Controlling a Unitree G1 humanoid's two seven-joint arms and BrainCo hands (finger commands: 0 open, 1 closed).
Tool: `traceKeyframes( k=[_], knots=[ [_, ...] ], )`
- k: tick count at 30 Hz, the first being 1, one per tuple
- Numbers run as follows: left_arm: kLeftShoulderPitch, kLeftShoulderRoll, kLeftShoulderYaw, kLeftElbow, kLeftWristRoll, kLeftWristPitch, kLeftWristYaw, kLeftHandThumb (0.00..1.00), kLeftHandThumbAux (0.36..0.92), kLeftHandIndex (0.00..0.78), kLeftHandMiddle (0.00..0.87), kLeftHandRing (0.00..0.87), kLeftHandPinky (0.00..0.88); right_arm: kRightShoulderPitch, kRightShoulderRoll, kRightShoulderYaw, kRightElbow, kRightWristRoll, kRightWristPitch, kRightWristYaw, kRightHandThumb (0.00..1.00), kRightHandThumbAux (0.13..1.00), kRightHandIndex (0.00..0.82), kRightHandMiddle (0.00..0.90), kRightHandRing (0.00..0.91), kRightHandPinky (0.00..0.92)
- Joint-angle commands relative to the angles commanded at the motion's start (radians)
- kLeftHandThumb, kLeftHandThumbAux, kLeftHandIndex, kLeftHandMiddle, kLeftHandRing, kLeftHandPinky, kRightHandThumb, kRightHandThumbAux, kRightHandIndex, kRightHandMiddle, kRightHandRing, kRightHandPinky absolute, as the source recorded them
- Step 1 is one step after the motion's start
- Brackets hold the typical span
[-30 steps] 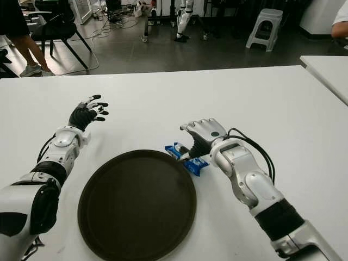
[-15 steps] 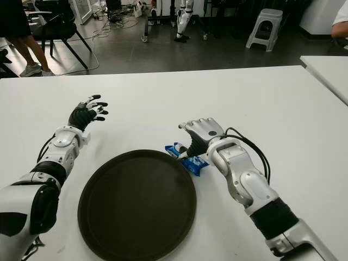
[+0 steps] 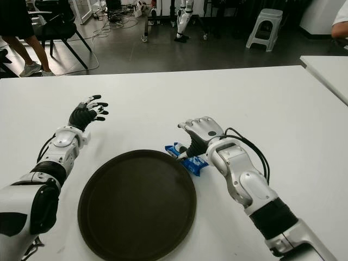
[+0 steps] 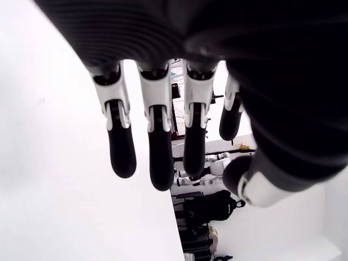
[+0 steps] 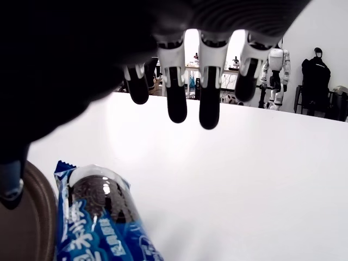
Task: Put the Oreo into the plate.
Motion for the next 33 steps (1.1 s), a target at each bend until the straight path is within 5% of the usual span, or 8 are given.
traceKeyframes(
  k=[33],
  knots=[
    [0.002,0.009,-0.012,-0.003,0.009,-0.003,0.008,0.182,0.653,0.179,0.303,0.354,0.382,0.009,0.01,0.008,-0.015,-0.015,-0.004,0.007,0.0,0.453,0.147,0.235,0.229,0.213]
  ],
)
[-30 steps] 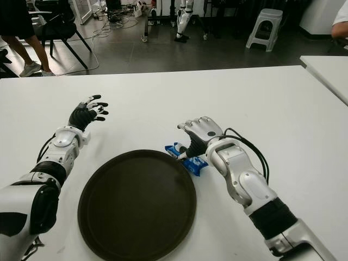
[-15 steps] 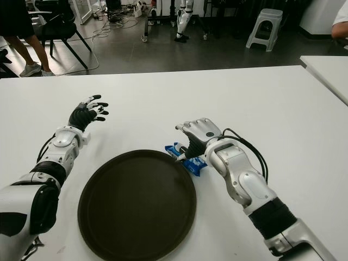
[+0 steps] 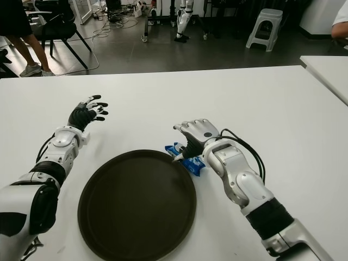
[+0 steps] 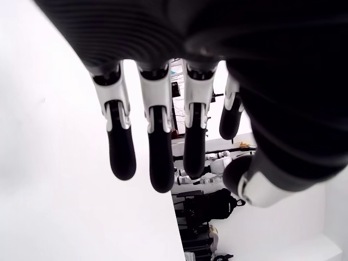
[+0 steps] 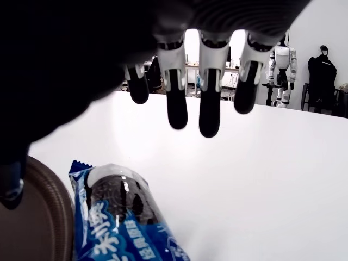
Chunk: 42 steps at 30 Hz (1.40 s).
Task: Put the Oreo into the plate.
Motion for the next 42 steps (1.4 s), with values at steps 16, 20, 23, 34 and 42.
traceKeyframes(
  k=[16,20,23,34,42],
  knots=[
    [0.002,0.0,0.003,-0.001,-0.007,0.0,-0.003,0.196,0.675,0.178,0.3,0.342,0.373,-0.003,0.003,0.013,0.036,-0.002,0.004,-0.011,0.0,0.439,0.152,0.218,0.205,0.193],
    [0.0,0.001,0.001,-0.001,-0.006,0.003,-0.001,0.195,0.675,0.177,0.3,0.341,0.37,-0.003,0.006,0.014,0.044,-0.008,0.008,-0.023,0.0,0.443,0.155,0.224,0.218,0.209],
    [0.0,0.001,0.0,0.0,-0.005,0.004,0.0,0.194,0.666,0.178,0.3,0.343,0.372,-0.004,0.007,0.016,0.051,-0.01,0.01,-0.029,0.0,0.448,0.151,0.237,0.239,0.235],
    [0.002,0.0,0.008,-0.001,-0.015,-0.001,-0.011,0.197,0.674,0.173,0.304,0.359,0.409,-0.014,0.015,0.018,0.084,-0.009,0.024,-0.034,0.0,0.455,0.162,0.244,0.26,0.235],
    [0.001,0.001,0.0,-0.002,-0.005,0.002,0.002,0.193,0.67,0.173,0.298,0.347,0.394,-0.017,0.024,0.023,0.098,-0.021,0.049,-0.027,0.0,0.461,0.169,0.238,0.265,0.249]
  ],
)
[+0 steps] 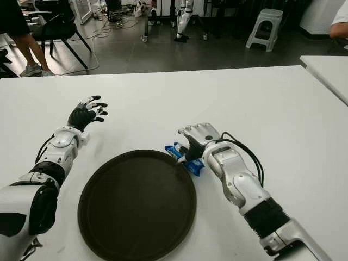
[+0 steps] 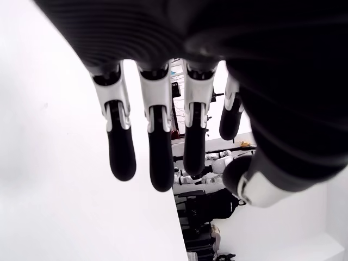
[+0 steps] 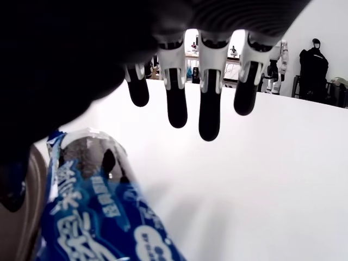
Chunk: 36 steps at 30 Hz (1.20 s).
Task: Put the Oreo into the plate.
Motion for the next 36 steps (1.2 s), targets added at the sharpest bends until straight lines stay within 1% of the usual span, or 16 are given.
traceKeyframes(
  k=[4,8,14,22,25,29,33,36],
  knots=[
    [0.0,0.0,-0.001,0.001,0.0,0.004,0.003,0.192,0.677,0.177,0.297,0.34,0.372,-0.001,0.001,0.003,0.007,-0.001,0.005,0.003,0.0,0.463,0.174,0.239,0.266,0.253],
    [0.0,0.0,0.002,0.0,-0.006,0.004,-0.002,0.204,0.678,0.174,0.299,0.345,0.382,-0.003,-0.002,0.006,0.013,0.0,0.006,0.009,0.0,0.464,0.179,0.238,0.262,0.236],
    [0.001,-0.001,0.006,0.0,-0.011,0.001,-0.006,0.203,0.684,0.176,0.297,0.341,0.374,-0.003,-0.003,0.007,0.021,0.002,0.003,0.004,0.0,0.46,0.181,0.225,0.256,0.251],
    [0.002,-0.004,0.018,0.0,-0.02,-0.001,-0.017,0.217,0.685,0.175,0.301,0.358,0.398,-0.006,-0.003,0.009,0.029,0.002,0.008,0.011,0.0,0.456,0.175,0.199,0.222,0.211],
    [0.002,-0.003,0.014,0.0,-0.013,-0.003,-0.01,0.21,0.693,0.182,0.305,0.354,0.381,-0.006,-0.003,0.009,0.034,0.002,0.012,0.011,0.0,0.444,0.189,0.223,0.241,0.221],
    [0.002,-0.001,0.006,0.0,0.0,-0.006,0.002,0.199,0.698,0.185,0.305,0.346,0.367,-0.006,-0.001,0.009,0.037,0.0,0.019,0.01,0.0,0.438,0.19,0.23,0.245,0.222],
    [0.003,0.0,-0.002,0.0,0.007,-0.011,0.013,0.183,0.695,0.184,0.303,0.342,0.362,-0.005,0.002,0.007,0.041,0.006,0.023,0.006,0.0,0.437,0.187,0.222,0.233,0.2],
    [0.004,0.0,-0.006,0.0,0.009,-0.014,0.018,0.176,0.69,0.182,0.299,0.338,0.364,-0.005,0.001,0.008,0.042,0.008,0.025,0.009,0.0,0.436,0.178,0.2,0.208,0.171]
  ],
)
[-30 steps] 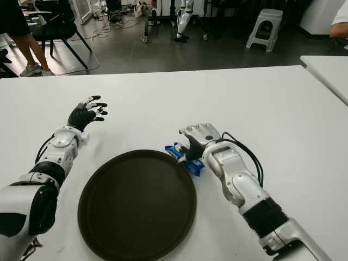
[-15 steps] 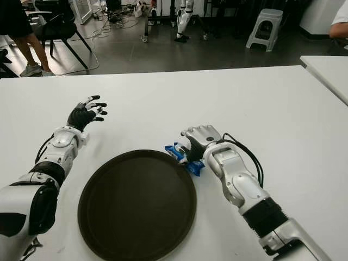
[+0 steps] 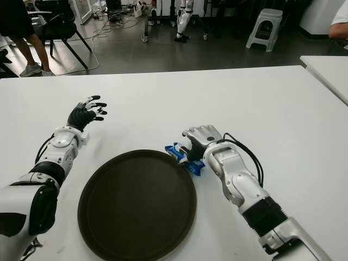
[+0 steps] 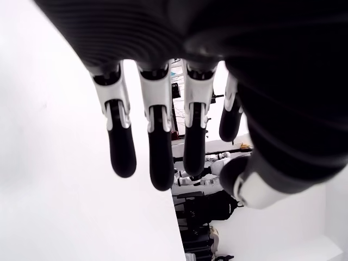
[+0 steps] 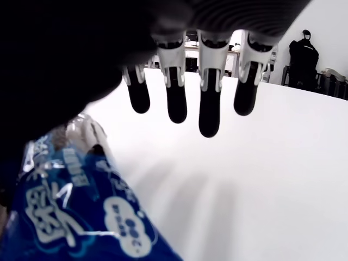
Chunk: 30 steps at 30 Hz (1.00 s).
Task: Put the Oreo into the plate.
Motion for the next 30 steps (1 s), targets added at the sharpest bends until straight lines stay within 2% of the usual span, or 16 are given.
traceKeyframes(
  k=[7,10,14,25,30],
  knots=[
    [-0.001,-0.001,0.001,0.001,-0.009,0.004,-0.009,0.194,0.686,0.182,0.297,0.342,0.382,0.004,0.012,0.003,0.019,0.007,0.003,-0.014,0.0,0.446,0.166,0.183,0.191,0.171],
    [-0.002,-0.002,0.002,0.001,-0.01,0.005,-0.009,0.203,0.685,0.177,0.295,0.337,0.365,0.01,0.022,-0.001,0.027,0.012,0.006,-0.034,0.0,0.458,0.176,0.207,0.228,0.229],
    [-0.003,-0.003,0.002,0.001,-0.011,0.007,-0.01,0.196,0.675,0.175,0.297,0.338,0.368,0.016,0.038,-0.006,0.055,0.017,0.012,-0.075,0.0,0.462,0.173,0.223,0.249,0.248],
    [-0.004,-0.004,0.008,0.002,-0.02,0.013,-0.022,0.211,0.651,0.174,0.306,0.361,0.41,0.003,0.067,-0.024,0.094,0.026,0.033,-0.133,0.0,0.465,0.151,0.195,0.217,0.227],
    [-0.005,-0.005,0.01,0.002,-0.021,0.016,-0.025,0.202,0.651,0.169,0.303,0.356,0.384,0.0,0.072,-0.029,0.118,0.039,0.024,-0.168,0.0,0.457,0.158,0.191,0.21,0.214]
  ],
)
